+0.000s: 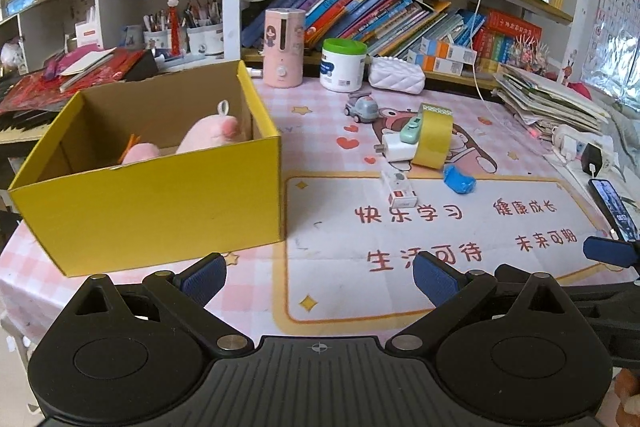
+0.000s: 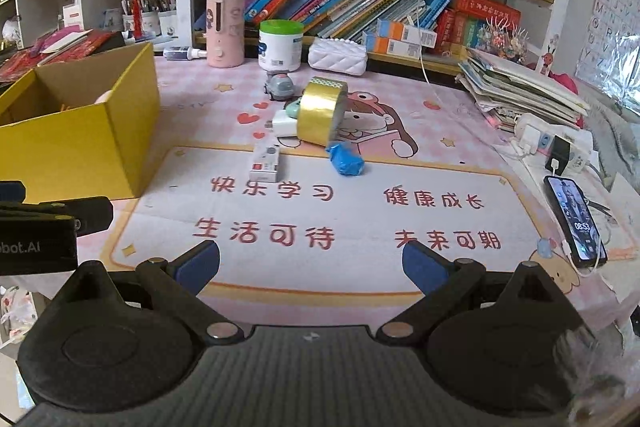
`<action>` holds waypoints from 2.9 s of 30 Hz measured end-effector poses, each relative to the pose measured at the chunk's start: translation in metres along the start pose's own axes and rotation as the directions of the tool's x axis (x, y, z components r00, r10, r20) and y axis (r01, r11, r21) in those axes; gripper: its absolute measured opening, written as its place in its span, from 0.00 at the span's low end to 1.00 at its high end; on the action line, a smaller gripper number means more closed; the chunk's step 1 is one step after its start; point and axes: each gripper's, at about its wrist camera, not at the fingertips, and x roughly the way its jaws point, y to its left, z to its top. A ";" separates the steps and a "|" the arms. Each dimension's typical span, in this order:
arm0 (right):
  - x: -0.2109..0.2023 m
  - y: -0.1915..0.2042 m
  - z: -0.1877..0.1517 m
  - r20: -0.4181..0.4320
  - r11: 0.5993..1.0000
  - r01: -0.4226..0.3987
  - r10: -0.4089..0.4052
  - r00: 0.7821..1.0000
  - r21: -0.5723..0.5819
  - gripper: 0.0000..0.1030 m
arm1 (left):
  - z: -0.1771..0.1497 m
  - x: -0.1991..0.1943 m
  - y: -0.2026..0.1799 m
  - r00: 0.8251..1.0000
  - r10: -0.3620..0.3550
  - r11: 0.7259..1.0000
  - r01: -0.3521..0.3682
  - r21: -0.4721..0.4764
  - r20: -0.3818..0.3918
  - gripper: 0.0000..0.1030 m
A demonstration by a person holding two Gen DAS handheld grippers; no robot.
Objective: Organize objects
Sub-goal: 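Move both tools back toward the desk items and grasp the blue bag with the right tool, then grasp the white stapler box with the left tool while the right tool holds the blue bag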
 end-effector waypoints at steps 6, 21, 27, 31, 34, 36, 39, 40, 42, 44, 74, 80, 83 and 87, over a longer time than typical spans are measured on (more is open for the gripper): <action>0.020 -0.018 0.013 -0.002 1.000 -0.012 0.012 1.000 -0.013 0.96 | 0.011 0.014 -0.016 1.000 0.003 1.000 -0.003 -0.002 0.007 0.98; 0.078 -0.060 0.043 -0.016 0.996 -0.080 0.079 0.997 -0.032 0.93 | 0.033 0.039 -0.052 0.998 0.059 0.998 -0.060 0.009 0.013 0.98; 0.111 -0.076 0.057 -0.035 0.996 -0.091 0.091 0.995 -0.008 0.68 | 0.037 0.043 -0.062 0.997 0.078 0.995 -0.079 0.053 0.019 0.98; 0.139 -0.084 0.070 -0.042 0.994 -0.111 0.111 0.993 0.008 0.61 | 0.040 0.046 -0.063 0.997 0.081 0.995 -0.082 0.059 0.014 0.98; 0.164 -0.084 0.078 -0.067 0.992 -0.126 0.126 0.990 -0.001 0.59 | 0.042 0.048 -0.063 0.997 0.082 0.995 -0.083 0.057 0.014 0.98; 0.179 -0.082 0.082 -0.089 0.990 -0.141 0.140 0.986 -0.008 0.58 | 0.042 0.049 -0.064 0.996 0.084 0.995 -0.085 0.062 0.009 0.98; 0.201 -0.080 0.085 -0.146 0.987 -0.160 0.157 0.977 -0.006 0.55 | 0.043 0.051 -0.066 0.996 0.086 0.994 -0.086 0.073 0.003 0.97; 0.208 -0.078 0.085 -0.167 0.987 -0.164 0.160 0.973 -0.005 0.52 | 0.043 0.051 -0.067 0.996 0.085 0.994 -0.085 0.075 0.002 0.97; 0.216 -0.076 0.085 -0.195 0.985 -0.173 0.169 0.966 -0.003 0.44 | 0.045 0.053 -0.068 0.997 0.081 0.994 -0.081 0.078 0.001 0.96; 0.218 -0.073 0.085 -0.184 0.985 -0.172 0.165 0.969 -0.022 0.30 | 0.045 0.054 -0.069 0.997 0.081 0.994 -0.081 0.079 0.001 0.96; 0.106 -0.133 0.072 -0.053 0.983 -0.180 0.181 0.982 0.030 0.28 | 0.056 0.198 -0.104 0.988 0.086 0.992 -0.073 0.104 -0.129 0.39; 0.106 -0.133 0.066 -0.076 0.987 -0.155 0.157 0.985 0.041 0.28 | 0.058 0.195 -0.102 0.988 0.050 0.996 -0.038 0.080 -0.149 0.27; 0.101 -0.129 0.064 -0.076 0.989 -0.144 0.147 0.986 0.039 0.28 | 0.065 0.181 -0.095 0.992 0.022 0.999 -0.016 0.045 -0.124 0.27; 0.095 -0.120 0.061 -0.077 0.990 -0.134 0.137 0.988 0.045 0.28 | 0.079 0.141 -0.084 0.998 -0.044 0.999 0.044 0.013 -0.041 0.27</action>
